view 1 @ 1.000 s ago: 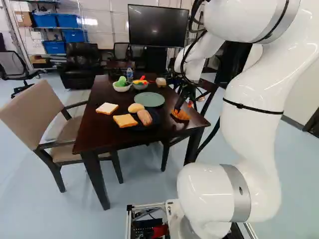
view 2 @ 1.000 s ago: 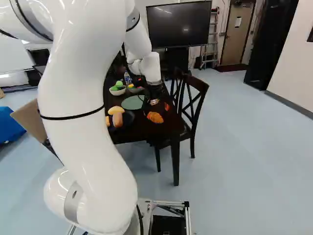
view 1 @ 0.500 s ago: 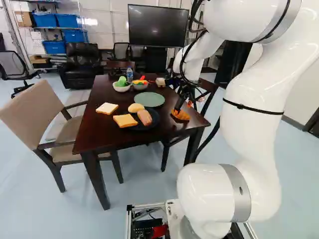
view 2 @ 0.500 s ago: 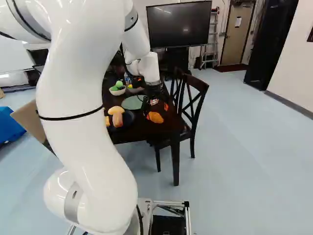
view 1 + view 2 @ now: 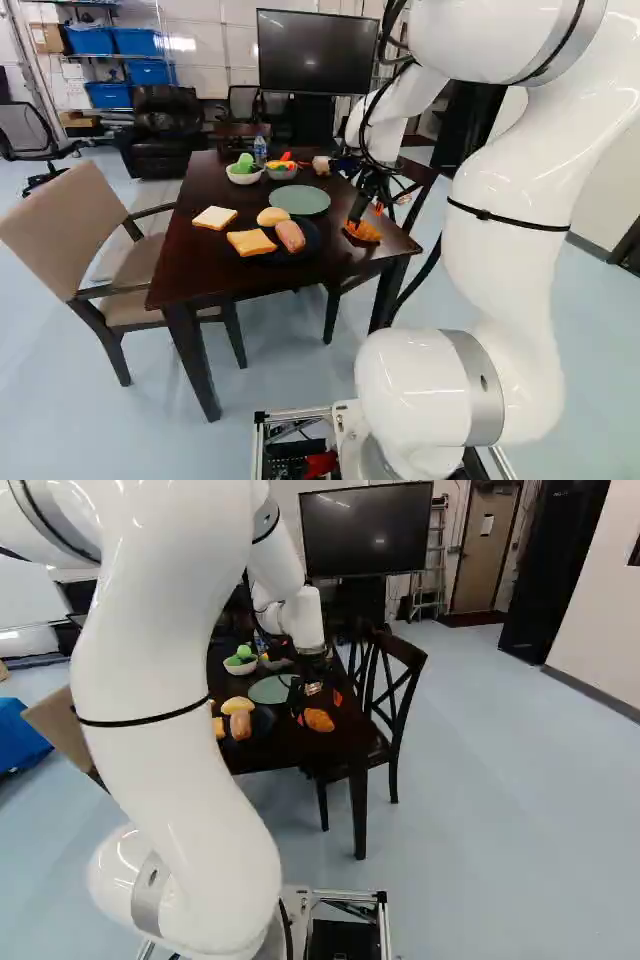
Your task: Move the croissant to the empty plate
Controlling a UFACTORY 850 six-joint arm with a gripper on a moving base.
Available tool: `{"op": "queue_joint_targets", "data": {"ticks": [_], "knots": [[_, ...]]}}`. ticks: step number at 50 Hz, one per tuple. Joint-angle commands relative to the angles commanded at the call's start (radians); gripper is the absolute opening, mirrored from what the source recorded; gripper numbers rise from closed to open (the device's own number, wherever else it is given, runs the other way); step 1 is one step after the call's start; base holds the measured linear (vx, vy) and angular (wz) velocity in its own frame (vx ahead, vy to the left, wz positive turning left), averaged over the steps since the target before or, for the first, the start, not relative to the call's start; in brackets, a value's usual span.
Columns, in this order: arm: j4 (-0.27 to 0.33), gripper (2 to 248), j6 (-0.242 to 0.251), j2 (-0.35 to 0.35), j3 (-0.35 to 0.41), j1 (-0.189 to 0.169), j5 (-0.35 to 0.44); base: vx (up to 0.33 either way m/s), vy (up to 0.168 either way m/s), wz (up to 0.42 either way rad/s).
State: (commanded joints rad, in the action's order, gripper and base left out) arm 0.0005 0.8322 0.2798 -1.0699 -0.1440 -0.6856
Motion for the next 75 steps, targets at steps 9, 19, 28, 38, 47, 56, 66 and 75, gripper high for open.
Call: {"op": "queue_joint_targets", "data": {"ticks": [9,19,28,38,47,56,66,75], "knots": [[0.000,240,0.000,0.000,0.000,0.000,0.000,0.000,0.000,0.000],[0.000,215,0.000,0.000,0.000,0.000,0.000,0.000,0.000,0.000],[0.000,190,0.000,0.000,0.000,0.000,-0.009,0.000,0.000,0.000],[0.000,166,0.000,0.000,0.000,0.000,-0.033,0.000,0.000,0.000],[0.000,152,0.000,0.000,0.000,0.000,-0.038,0.000,0.000,0.000],[0.000,154,0.000,0.000,0.000,0.000,-0.038,0.000,0.000,0.000],[0.000,154,0.000,0.000,0.000,0.000,-0.038,0.000,0.000,0.000],[0.000,131,0.000,0.000,0.000,0.000,-0.038,0.000,0.000,0.000]]}}
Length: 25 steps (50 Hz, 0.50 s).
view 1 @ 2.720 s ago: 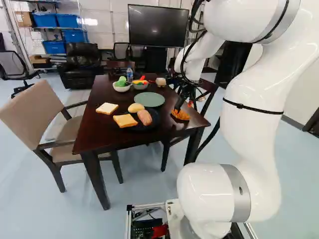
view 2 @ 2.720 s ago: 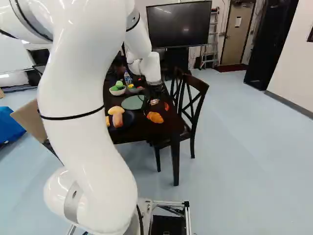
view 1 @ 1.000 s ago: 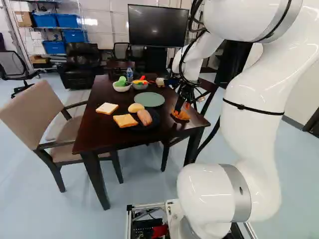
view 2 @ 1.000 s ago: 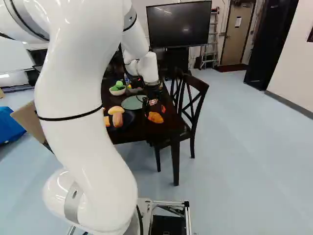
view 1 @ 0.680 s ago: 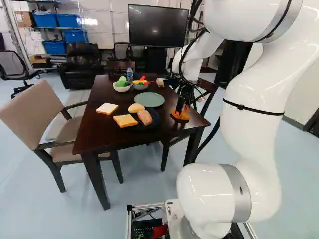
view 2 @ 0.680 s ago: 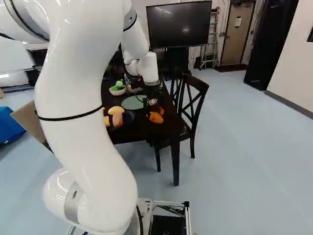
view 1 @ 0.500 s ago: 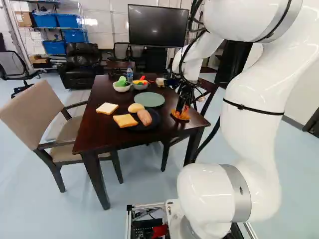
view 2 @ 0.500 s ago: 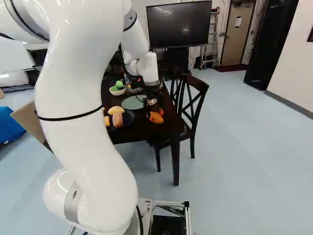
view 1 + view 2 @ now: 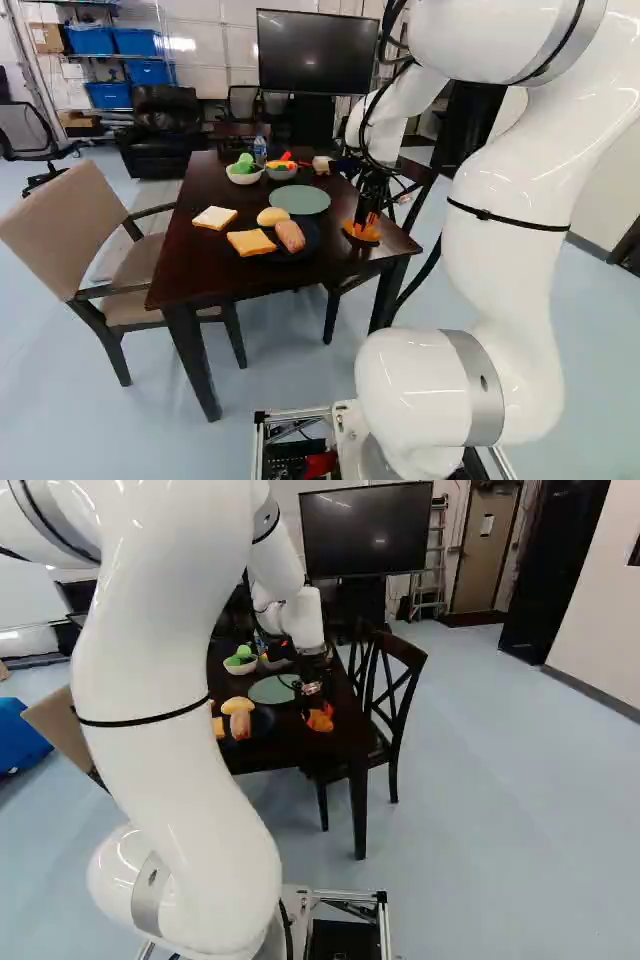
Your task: Move the croissant to the empty plate
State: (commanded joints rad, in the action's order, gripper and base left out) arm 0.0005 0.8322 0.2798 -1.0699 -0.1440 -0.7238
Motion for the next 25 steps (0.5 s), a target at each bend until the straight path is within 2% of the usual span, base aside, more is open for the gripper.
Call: {"op": "queue_joint_targets", "data": {"ticks": [3,4,25], "knots": [[0.000,131,0.000,0.000,0.000,0.000,0.000,0.000,0.000,0.000],[0.000,120,0.000,0.000,0.000,0.000,0.000,0.000,0.000,0.000],[0.000,121,0.000,0.000,0.000,0.000,0.000,0.000,0.000,0.000]]}}
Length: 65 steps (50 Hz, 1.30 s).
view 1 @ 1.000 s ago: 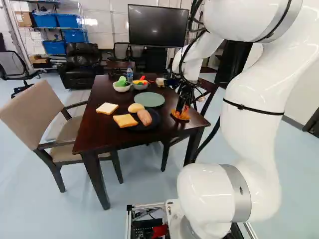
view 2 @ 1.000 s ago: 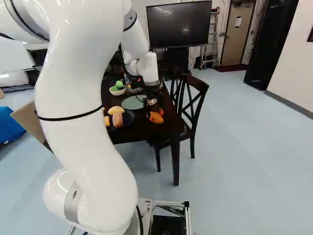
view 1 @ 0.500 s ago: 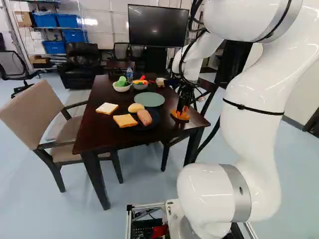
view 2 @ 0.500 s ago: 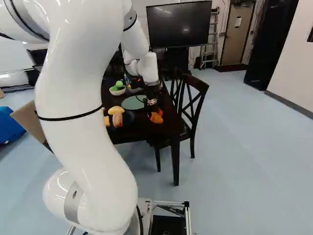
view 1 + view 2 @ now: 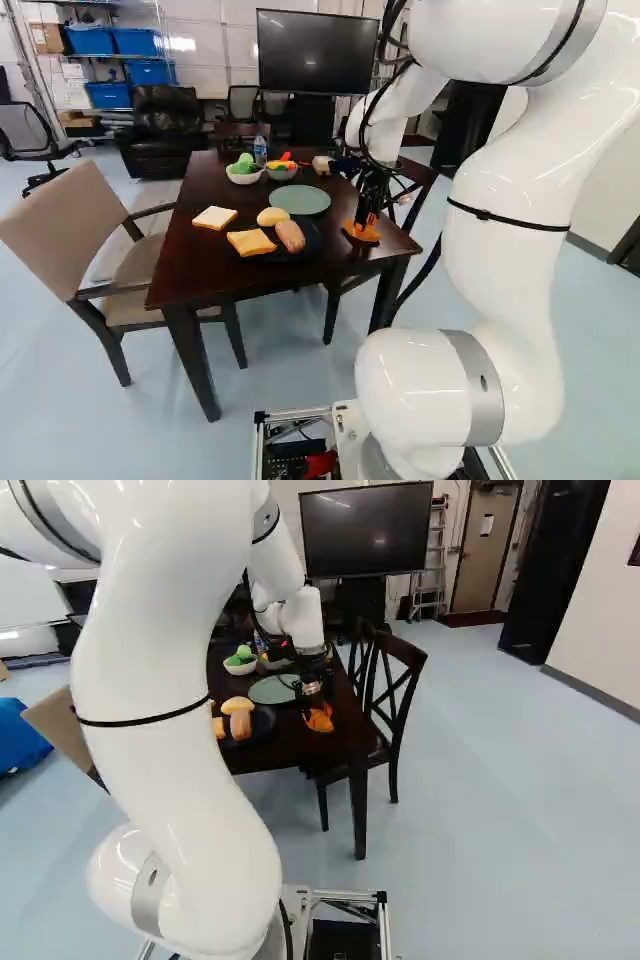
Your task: Move the croissant to the empty plate
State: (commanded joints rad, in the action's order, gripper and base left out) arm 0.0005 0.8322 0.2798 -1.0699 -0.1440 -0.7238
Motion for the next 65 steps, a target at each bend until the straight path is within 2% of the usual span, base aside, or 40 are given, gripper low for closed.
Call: {"op": "queue_joint_targets", "data": {"ticks": [28,50,65], "knots": [[0.000,121,0.000,-0.046,-0.005,0.002,-0.007,0.000,0.000,0.000],[-0.010,121,0.000,-0.038,-0.091,0.013,-0.029,0.000,0.000,0.000],[-0.048,121,0.000,-0.021,-0.161,0.041,-0.065,0.000,0.000,0.000]]}}
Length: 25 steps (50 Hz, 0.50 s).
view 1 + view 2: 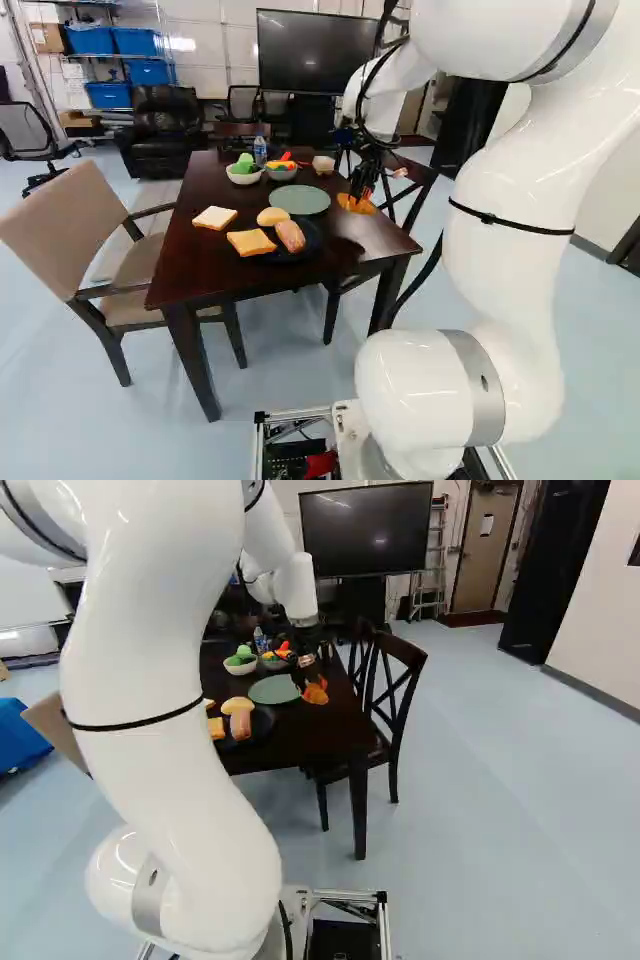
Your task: Move the croissant to the empty plate
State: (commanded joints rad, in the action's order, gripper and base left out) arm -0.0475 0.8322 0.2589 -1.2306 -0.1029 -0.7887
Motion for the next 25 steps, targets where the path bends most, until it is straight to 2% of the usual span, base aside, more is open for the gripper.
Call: {"op": "queue_joint_targets", "data": {"ticks": [25], "knots": [[-0.093,121,0.000,0.045,-0.128,0.054,-0.038,0.000,0.000,0.000]]}}
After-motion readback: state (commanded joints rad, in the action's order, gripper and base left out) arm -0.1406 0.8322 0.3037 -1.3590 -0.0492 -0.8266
